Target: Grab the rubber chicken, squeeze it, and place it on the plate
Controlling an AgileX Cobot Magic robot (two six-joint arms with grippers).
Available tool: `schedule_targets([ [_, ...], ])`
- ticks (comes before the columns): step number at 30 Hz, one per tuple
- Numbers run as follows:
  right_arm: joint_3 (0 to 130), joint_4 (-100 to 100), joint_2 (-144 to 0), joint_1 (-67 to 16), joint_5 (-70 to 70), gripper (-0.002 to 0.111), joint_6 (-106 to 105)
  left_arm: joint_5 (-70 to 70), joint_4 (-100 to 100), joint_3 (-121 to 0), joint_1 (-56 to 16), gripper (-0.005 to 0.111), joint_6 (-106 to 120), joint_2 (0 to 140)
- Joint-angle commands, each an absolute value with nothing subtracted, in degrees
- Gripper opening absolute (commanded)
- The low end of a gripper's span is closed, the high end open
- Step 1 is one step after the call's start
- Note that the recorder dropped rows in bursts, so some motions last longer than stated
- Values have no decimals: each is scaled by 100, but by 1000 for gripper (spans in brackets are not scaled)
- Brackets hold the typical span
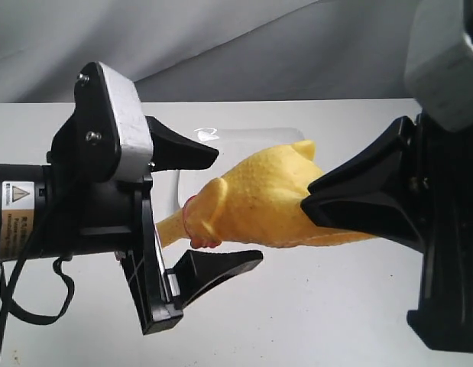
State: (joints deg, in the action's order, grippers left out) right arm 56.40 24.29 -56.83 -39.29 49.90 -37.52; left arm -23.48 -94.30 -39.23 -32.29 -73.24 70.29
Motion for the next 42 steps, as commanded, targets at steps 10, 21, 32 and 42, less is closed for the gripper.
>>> schedule_targets([
  [10, 5644, 2549, -5640, -3939, 4824, 0, -3834, -3303, -9919, -3967, -3265, 1, -7102, 7075],
  [21, 5644, 2549, -5640, -3939, 4824, 0, -3834, -3300, -9936, -3967, -3265, 53, -7164, 7075],
  [32, 5644, 2549, -5640, -3939, 4824, 0, -3834, -2992, -9867, -3957, -3265, 104, -7665, 7075],
  [42, 5644, 2586, -5640, -3939, 4824, 0, -3834, -3131, -9995, -3957, -3265, 2, -7558, 7075],
])
